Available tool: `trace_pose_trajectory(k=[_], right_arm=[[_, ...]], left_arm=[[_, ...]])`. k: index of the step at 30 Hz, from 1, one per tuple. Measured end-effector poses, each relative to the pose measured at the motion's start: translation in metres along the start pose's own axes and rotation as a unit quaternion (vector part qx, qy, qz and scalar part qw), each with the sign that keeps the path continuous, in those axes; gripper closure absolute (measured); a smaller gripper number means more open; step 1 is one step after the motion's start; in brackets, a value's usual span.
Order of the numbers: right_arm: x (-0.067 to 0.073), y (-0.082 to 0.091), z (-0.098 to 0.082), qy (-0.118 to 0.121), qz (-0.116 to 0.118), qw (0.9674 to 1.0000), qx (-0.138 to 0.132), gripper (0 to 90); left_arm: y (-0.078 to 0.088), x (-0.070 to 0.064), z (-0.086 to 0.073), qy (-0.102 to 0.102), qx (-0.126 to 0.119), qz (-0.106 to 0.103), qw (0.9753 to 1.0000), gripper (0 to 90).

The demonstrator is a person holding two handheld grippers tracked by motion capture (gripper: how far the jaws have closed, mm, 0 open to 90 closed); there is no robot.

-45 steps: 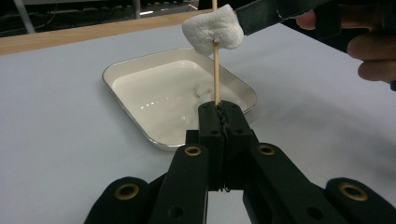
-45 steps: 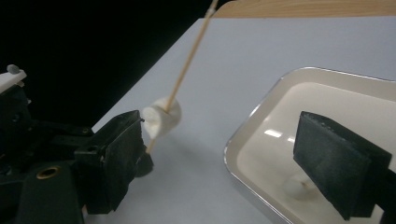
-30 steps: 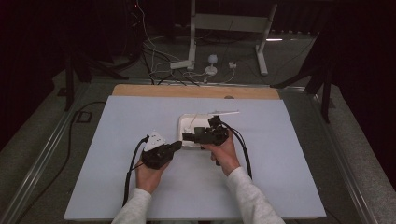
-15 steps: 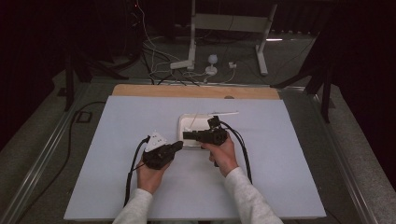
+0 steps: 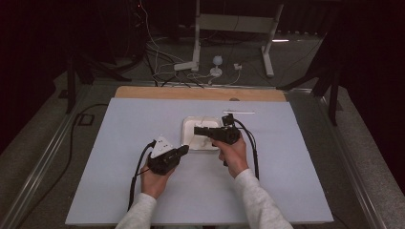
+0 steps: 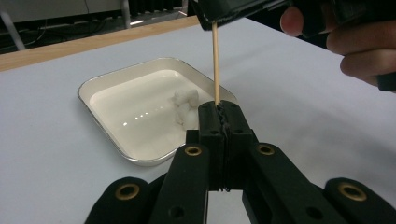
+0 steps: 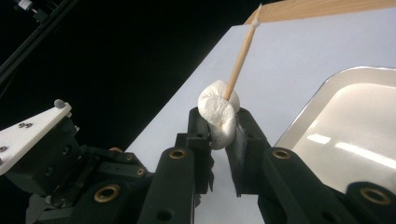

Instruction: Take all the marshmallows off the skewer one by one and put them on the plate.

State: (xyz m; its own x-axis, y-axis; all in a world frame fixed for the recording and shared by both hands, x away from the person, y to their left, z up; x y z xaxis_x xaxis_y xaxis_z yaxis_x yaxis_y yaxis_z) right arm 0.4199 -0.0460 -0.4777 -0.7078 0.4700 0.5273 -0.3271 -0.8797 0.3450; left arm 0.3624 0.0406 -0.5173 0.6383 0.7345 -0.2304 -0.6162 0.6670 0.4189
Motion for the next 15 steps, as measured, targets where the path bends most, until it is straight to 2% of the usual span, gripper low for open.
trace_pose_trajectory(k=[6, 10, 15], right_arm=[[0.000, 0.004, 0.006, 0.000, -0.006, 0.9999, -0.015, 79.9], [-0.003, 0.010, 0.013, -0.009, -0.010, 0.9995, -0.030, 80.0], [-0.006, 0.017, 0.020, -0.009, -0.016, 0.9990, -0.042, 80.1]], left_arm=[[0.003, 0.001, 0.000, -0.009, -0.002, -0.003, 1.0000, 90.0], [0.005, 0.002, -0.003, -0.028, 0.006, 0.006, 0.9996, 90.0], [0.005, 0.001, -0.005, -0.038, 0.010, 0.008, 0.9992, 90.0]])
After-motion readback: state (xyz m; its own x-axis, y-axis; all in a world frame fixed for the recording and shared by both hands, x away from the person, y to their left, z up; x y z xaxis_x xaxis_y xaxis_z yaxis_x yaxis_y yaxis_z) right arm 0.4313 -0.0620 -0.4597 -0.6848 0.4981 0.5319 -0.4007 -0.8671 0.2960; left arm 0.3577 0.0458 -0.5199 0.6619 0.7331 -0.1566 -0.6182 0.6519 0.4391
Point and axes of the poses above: each handheld gripper's, and its own axes: y roughly backward along the jaws, z roughly out of its top, x roughly to its left, the point moved 10 cm from there along -y, roughly forward along the jaws, and after that the axes turned 8 degrees about y, right-handed, at the moved point
